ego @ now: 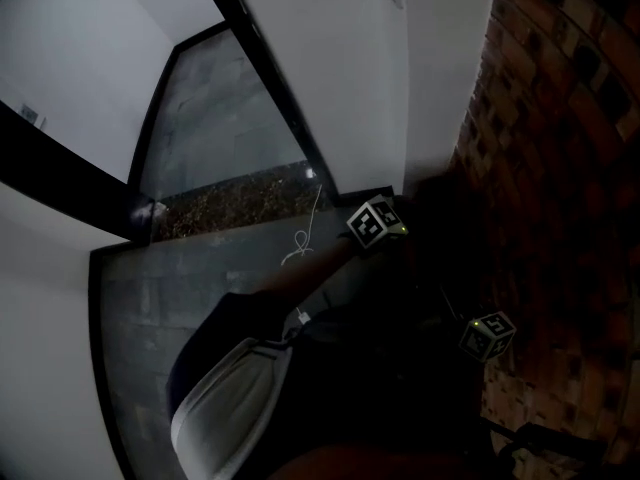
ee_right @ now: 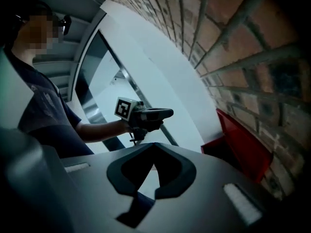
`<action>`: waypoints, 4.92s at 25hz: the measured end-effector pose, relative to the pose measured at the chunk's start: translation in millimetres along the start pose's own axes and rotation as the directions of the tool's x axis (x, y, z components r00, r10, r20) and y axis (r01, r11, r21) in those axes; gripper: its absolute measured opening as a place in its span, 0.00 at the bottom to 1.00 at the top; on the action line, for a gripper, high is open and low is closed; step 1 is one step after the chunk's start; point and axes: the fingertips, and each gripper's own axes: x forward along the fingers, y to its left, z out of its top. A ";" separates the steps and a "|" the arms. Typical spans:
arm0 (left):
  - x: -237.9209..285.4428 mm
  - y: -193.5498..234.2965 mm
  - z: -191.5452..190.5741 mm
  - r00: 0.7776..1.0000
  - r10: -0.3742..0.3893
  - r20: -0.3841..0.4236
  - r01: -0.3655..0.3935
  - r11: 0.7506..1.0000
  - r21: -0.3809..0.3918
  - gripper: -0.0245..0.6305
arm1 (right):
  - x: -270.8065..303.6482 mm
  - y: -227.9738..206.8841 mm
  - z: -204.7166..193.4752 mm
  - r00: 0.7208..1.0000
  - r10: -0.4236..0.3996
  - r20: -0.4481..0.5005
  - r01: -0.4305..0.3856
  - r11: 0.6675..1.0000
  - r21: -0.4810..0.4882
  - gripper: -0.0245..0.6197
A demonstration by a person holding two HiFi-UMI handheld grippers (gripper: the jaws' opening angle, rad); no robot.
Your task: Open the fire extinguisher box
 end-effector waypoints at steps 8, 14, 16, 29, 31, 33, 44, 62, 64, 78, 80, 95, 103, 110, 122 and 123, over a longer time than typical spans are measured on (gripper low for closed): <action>-87.9 -9.6 -44.5 0.985 0.166 0.044 -0.157 0.974 -0.161 0.04 | 44.6 31.0 8.4 0.981 0.191 -0.017 -0.191 0.982 0.004 0.04; -145.2 6.3 -71.1 0.953 0.303 0.023 -0.299 0.949 -0.100 0.04 | 81.5 67.0 -8.4 0.952 0.272 -0.143 -0.277 0.961 -0.015 0.04; -168.3 19.7 -75.0 0.941 0.332 0.063 -0.323 0.938 -0.125 0.04 | 97.2 77.5 -8.7 0.946 0.280 -0.162 -0.285 0.959 -0.006 0.04; -352.1 124.9 -138.2 0.835 0.505 0.219 -0.445 0.853 -0.272 0.04 | 261.2 190.3 -18.1 0.885 0.337 -0.321 -0.380 0.921 -0.082 0.04; -387.8 133.7 -145.5 0.807 0.539 0.239 -0.468 0.832 -0.297 0.04 | 290.5 215.8 -21.9 0.858 0.370 -0.356 -0.431 0.896 -0.109 0.04; -421.4 137.5 -153.6 0.789 0.559 0.254 -0.476 0.818 -0.323 0.04 | 317.0 241.1 -25.9 0.828 0.406 -0.386 -0.484 0.865 -0.130 0.04; -504.5 131.5 -210.2 0.696 0.689 0.203 -0.554 0.695 -0.459 0.04 | 392.8 305.9 -47.6 0.678 0.511 -0.528 -0.659 0.741 -0.130 0.04; -526.2 245.9 -195.3 0.543 0.840 -0.001 -0.714 0.462 -0.526 0.04 | 510.3 260.7 9.9 0.528 0.638 -0.560 -0.777 0.629 -0.016 0.03; -524.2 255.2 -190.8 0.531 0.847 -0.013 -0.722 0.445 -0.530 0.04 | 519.5 250.1 16.6 0.511 0.636 -0.578 -0.786 0.618 -0.015 0.03; -570.2 288.7 -211.1 0.496 0.867 -0.044 -0.729 0.388 -0.563 0.04 | 564.3 281.4 5.3 0.426 0.600 -0.678 -0.837 0.546 -0.043 0.03; -576.3 305.7 -210.0 0.501 0.865 -0.014 -0.731 0.415 -0.542 0.04 | 580.1 280.4 7.3 0.446 0.590 -0.673 -0.827 0.559 -0.059 0.03; -796.1 359.5 -326.1 0.544 0.829 0.132 -0.657 0.519 -0.547 0.04 | 775.2 488.4 -41.4 0.566 0.519 -0.640 -0.766 0.618 -0.177 0.03; -843.3 372.6 -341.6 0.531 0.820 0.216 -0.633 0.553 -0.543 0.04 | 800.1 526.2 -57.0 0.578 0.477 -0.662 -0.750 0.631 -0.200 0.04; -848.8 417.4 -365.8 0.566 0.806 0.174 -0.612 0.552 -0.567 0.04 | 853.8 516.6 -44.0 0.600 0.481 -0.640 -0.723 0.668 -0.175 0.04; -817.6 611.8 -334.5 0.663 0.740 0.108 -0.590 0.606 -0.533 0.04 | 986.7 432.2 49.3 0.679 0.466 -0.568 -0.659 0.728 -0.191 0.03; -813.9 628.0 -326.5 0.665 0.737 0.116 -0.589 0.614 -0.525 0.04 | 994.1 421.5 56.8 0.684 0.459 -0.567 -0.650 0.736 -0.188 0.03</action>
